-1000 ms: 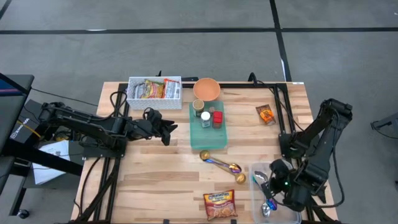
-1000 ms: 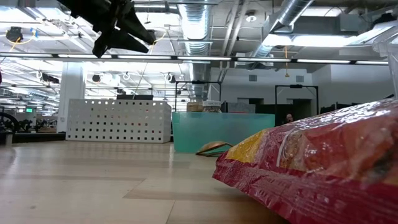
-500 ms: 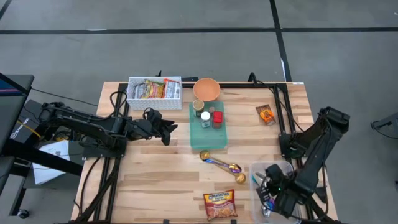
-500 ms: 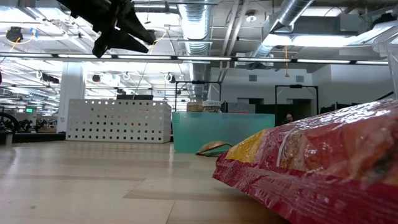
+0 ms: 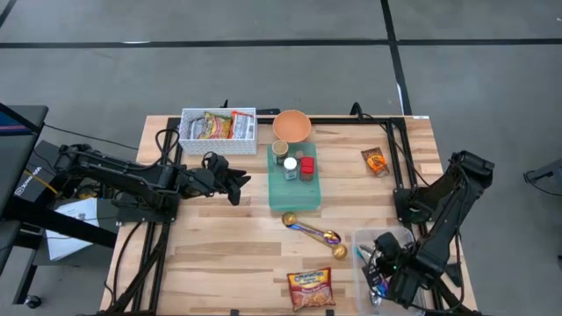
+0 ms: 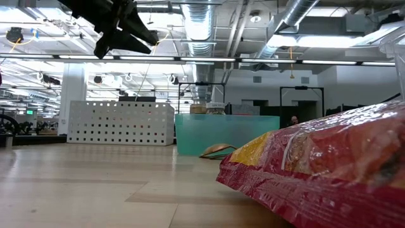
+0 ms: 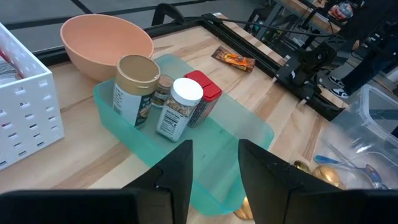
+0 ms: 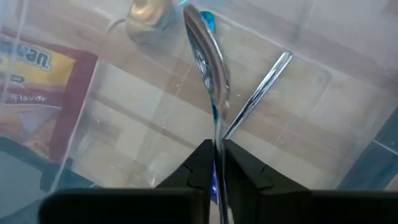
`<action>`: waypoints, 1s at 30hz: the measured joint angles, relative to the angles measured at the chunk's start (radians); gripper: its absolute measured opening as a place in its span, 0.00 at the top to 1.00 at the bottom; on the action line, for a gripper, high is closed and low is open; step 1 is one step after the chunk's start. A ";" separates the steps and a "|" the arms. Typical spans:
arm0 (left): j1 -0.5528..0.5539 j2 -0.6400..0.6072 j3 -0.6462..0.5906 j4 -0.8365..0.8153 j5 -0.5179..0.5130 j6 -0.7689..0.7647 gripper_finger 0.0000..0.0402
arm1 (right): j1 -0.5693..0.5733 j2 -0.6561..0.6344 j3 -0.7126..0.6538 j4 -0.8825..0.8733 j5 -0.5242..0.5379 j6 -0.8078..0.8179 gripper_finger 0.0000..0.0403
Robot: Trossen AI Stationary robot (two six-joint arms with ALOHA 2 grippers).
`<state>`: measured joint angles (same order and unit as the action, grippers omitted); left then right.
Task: Pick & Place Food Item
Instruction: Put the silver spoon into the transparent bin, then put the bottom gold spoon into the transparent bin
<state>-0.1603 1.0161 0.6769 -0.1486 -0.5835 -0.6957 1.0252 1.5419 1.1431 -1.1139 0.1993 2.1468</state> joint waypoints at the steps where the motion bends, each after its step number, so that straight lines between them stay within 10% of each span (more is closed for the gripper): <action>1: 0.000 0.000 0.000 0.000 0.000 0.000 0.70 | 0.000 -0.003 0.000 0.000 0.000 0.000 0.90; 16: 0.000 0.000 0.000 0.000 0.000 0.002 0.70 | 0.008 -0.042 0.000 -0.018 0.061 -0.010 0.66; 30: -0.011 0.001 0.000 0.081 0.112 0.129 0.70 | -0.085 -0.289 0.024 -0.153 0.456 -0.149 0.69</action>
<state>-0.1712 1.0168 0.6769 -0.0679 -0.4713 -0.5670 0.9407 1.2534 1.1675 -1.2671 0.6553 1.9980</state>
